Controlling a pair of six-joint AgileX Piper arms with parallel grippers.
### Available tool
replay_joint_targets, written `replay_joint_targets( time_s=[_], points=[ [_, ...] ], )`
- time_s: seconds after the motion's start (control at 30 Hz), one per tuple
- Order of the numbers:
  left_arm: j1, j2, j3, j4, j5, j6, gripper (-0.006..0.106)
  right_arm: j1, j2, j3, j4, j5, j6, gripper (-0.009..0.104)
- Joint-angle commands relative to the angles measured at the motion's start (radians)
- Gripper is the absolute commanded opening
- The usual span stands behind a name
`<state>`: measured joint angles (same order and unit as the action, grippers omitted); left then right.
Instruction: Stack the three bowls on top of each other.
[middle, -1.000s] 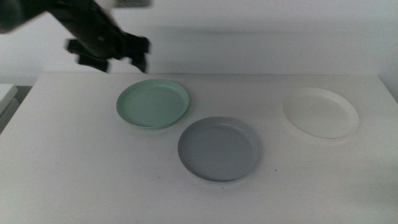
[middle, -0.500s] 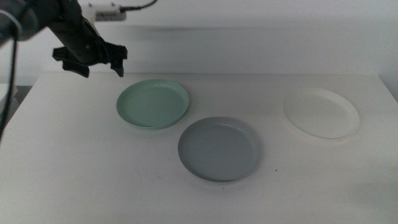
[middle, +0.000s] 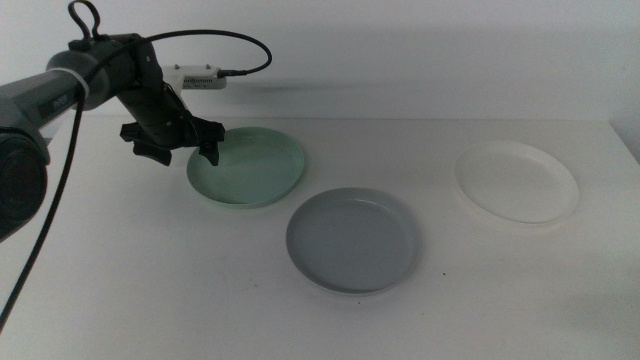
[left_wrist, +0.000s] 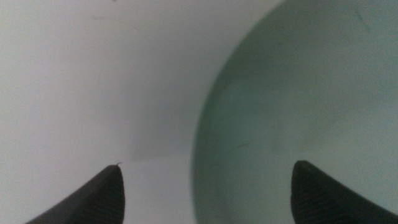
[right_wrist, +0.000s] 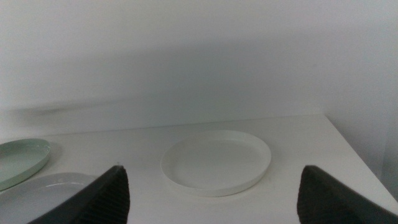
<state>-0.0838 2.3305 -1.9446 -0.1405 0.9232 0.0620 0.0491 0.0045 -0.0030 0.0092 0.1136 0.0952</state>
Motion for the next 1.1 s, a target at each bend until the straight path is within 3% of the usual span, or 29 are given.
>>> replay_joint_targets(
  time_s=[0.0,0.1,0.2,0.4,0.6,0.8,1.07],
  points=[
    [0.001,0.008,-0.010,-0.022,-0.018,0.017,0.085,-0.004,-0.005,0.003,-0.003,-0.008,-0.003,0.078],
    [0.001,0.018,-0.010,-0.026,-0.016,0.027,0.073,-0.004,-0.005,0.003,-0.003,-0.008,-0.003,0.078],
    [0.001,0.018,-0.010,-0.026,-0.009,0.027,0.052,-0.004,-0.005,0.003,-0.003,-0.008,-0.003,0.078],
    [0.003,0.018,-0.010,-0.022,-0.005,0.024,-0.002,-0.004,-0.005,0.003,-0.003,-0.008,-0.003,0.078],
    [0.007,-0.011,-0.012,-0.033,0.040,0.024,-0.002,-0.004,-0.005,0.003,-0.003,-0.008,-0.003,0.078],
    [0.013,-0.188,0.004,-0.034,0.073,0.009,-0.002,-0.004,-0.005,0.003,-0.003,-0.008,-0.003,0.078],
    [-0.034,-0.448,0.249,-0.115,0.018,-0.010,-0.002,-0.004,-0.005,0.003,-0.003,-0.008,-0.003,0.078]
  ],
)
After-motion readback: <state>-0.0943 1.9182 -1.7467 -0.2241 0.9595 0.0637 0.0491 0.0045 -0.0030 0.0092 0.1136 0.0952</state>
